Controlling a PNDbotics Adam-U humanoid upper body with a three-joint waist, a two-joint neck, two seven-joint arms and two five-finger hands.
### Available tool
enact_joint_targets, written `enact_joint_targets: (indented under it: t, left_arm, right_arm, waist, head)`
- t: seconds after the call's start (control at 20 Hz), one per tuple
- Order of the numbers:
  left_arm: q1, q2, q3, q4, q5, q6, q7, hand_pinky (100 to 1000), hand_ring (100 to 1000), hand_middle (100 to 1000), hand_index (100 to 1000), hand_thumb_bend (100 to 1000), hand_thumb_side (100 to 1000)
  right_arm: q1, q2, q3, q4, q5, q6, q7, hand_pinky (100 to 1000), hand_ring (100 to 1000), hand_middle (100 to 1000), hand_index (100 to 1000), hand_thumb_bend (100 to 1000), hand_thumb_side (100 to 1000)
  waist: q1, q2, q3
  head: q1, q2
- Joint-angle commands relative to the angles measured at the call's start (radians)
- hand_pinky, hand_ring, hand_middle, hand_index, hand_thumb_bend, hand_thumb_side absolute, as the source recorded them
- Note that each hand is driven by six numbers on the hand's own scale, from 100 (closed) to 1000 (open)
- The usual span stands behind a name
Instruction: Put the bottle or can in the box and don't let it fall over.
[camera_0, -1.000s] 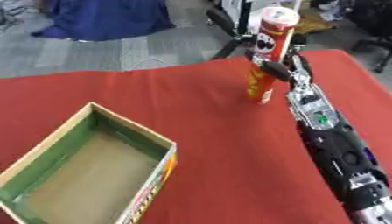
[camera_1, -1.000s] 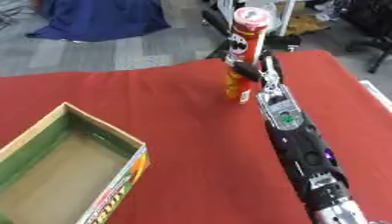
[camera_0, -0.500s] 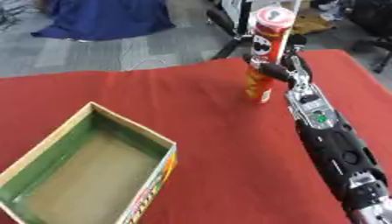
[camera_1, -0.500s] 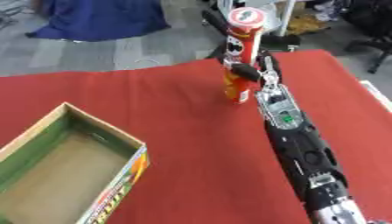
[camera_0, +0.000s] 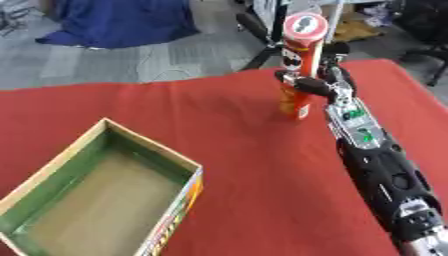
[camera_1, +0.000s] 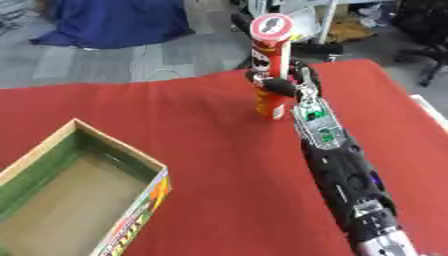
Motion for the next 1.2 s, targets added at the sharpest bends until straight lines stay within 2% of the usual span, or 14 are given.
enact_joint_targets:
  t: [0.05, 0.4, 0.45, 0.5, 0.7, 0.85, 1.2]
  left_arm:
    - [-0.008, 0.016, 0.017, -0.012, -0.001, -0.001, -0.002, 862, 895, 828, 807, 103, 937]
    - [-0.009, 0.016, 0.017, -0.013, -0.002, -0.002, -0.005, 863, 896, 829, 807, 104, 938]
    - [-0.009, 0.015, 0.017, -0.013, -0.002, -0.003, -0.005, 864, 896, 829, 807, 104, 938]
    - [-0.008, 0.015, 0.017, -0.013, -0.002, -0.003, -0.005, 864, 896, 829, 807, 104, 939]
    - [-0.008, 0.015, 0.017, -0.013, -0.002, -0.003, -0.007, 864, 896, 829, 807, 104, 938]
    - [-0.008, 0.015, 0.017, -0.013, -0.002, -0.003, -0.008, 865, 896, 829, 807, 103, 937]
    - [-0.007, 0.015, 0.018, -0.012, -0.002, -0.004, -0.011, 865, 896, 830, 807, 103, 936]
  right_arm:
    - [-0.025, -0.020, 0.000, -0.009, -0.019, 0.003, -0.016, 817, 970, 680, 823, 689, 100]
    - [-0.027, -0.018, 0.000, -0.012, -0.070, -0.001, -0.061, 795, 933, 592, 711, 573, 100]
    - [-0.028, -0.018, 0.000, -0.012, -0.077, -0.001, -0.066, 794, 932, 588, 706, 558, 100]
    - [-0.029, -0.017, 0.001, -0.012, -0.085, -0.002, -0.070, 792, 930, 585, 703, 507, 100]
    - [-0.030, -0.017, 0.004, -0.019, -0.109, -0.011, -0.074, 790, 924, 562, 680, 447, 100]
    - [-0.030, -0.017, 0.005, -0.023, -0.122, -0.017, -0.074, 791, 919, 528, 647, 417, 100]
    - [-0.027, -0.023, 0.010, -0.045, -0.136, -0.020, -0.071, 800, 909, 463, 563, 414, 100]
  waist:
    - [0.001, -0.010, 0.003]
    - [0.000, -0.009, 0.006]
    - [0.000, -0.008, 0.006]
    - [0.000, -0.008, 0.007]
    - [-0.001, -0.009, 0.007]
    - [-0.002, -0.010, 0.006]
    - [-0.004, -0.014, 0.004]
  head:
    - [-0.003, -0.013]
    - [-0.006, -0.016]
    - [-0.007, -0.017]
    - [-0.007, -0.017]
    - [-0.008, -0.017]
    - [-0.008, -0.017]
    - [-0.008, -0.016]
